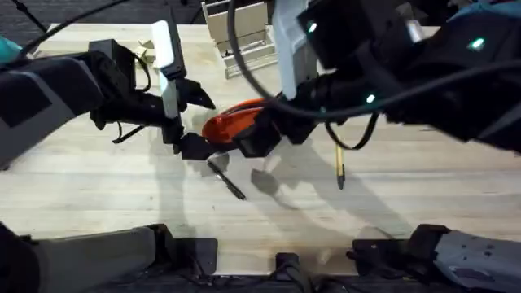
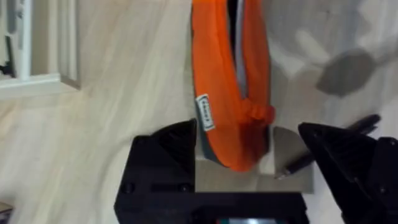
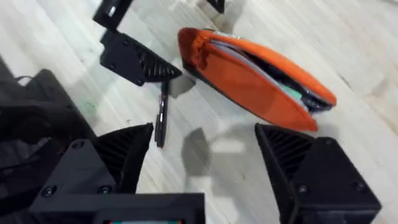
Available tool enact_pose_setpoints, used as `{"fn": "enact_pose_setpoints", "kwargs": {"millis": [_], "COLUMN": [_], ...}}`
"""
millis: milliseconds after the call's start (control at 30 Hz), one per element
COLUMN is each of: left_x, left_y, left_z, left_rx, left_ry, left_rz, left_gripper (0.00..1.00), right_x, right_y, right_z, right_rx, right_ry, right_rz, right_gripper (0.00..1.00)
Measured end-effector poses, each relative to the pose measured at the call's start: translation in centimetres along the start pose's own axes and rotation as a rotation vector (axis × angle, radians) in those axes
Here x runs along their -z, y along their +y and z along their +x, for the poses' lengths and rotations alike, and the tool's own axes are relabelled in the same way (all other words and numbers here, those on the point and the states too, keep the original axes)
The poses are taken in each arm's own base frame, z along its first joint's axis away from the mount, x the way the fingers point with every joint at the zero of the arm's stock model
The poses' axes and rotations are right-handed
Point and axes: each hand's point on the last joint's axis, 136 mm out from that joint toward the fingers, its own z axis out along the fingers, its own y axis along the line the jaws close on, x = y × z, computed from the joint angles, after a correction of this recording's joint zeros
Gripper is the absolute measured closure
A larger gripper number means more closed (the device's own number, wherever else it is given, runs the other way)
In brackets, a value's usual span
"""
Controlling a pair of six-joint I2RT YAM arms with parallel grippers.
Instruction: Unzip the bag, pick up the pens from the table one at a time and place them inside, then zip the bag closed.
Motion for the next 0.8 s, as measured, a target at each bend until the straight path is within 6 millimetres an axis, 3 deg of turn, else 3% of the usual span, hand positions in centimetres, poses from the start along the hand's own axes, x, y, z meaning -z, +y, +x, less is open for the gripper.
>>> {"fn": "enact_pose_setpoints", "kwargs": {"millis": [267,500,800], "left_x": [0.6,2.8,4.6], "left_y": [-1.2,0.1,0.4], "left_z": [-0.2,-2.3,-4.1], "left_rx": [0.063,0.048,0.052], "left_ry": [0.02,0.053,0.075], "left_rz": [0.054,0.037,0.039], "left_gripper": [0.008,0.008,0.008], "right_x": [2.5,3.6,2.6], "right_y": [-1.3,-2.7,-3.0], "right_z": [-3.1,-4.2,-5.0], "right_rx": [0.054,0.137,0.311], "right_ry": [-0.081,-0.119,-0.126], "right_rz": [-0.051,-0.032,-0.024], "right_gripper": [0.006,0.006,0.006]}}
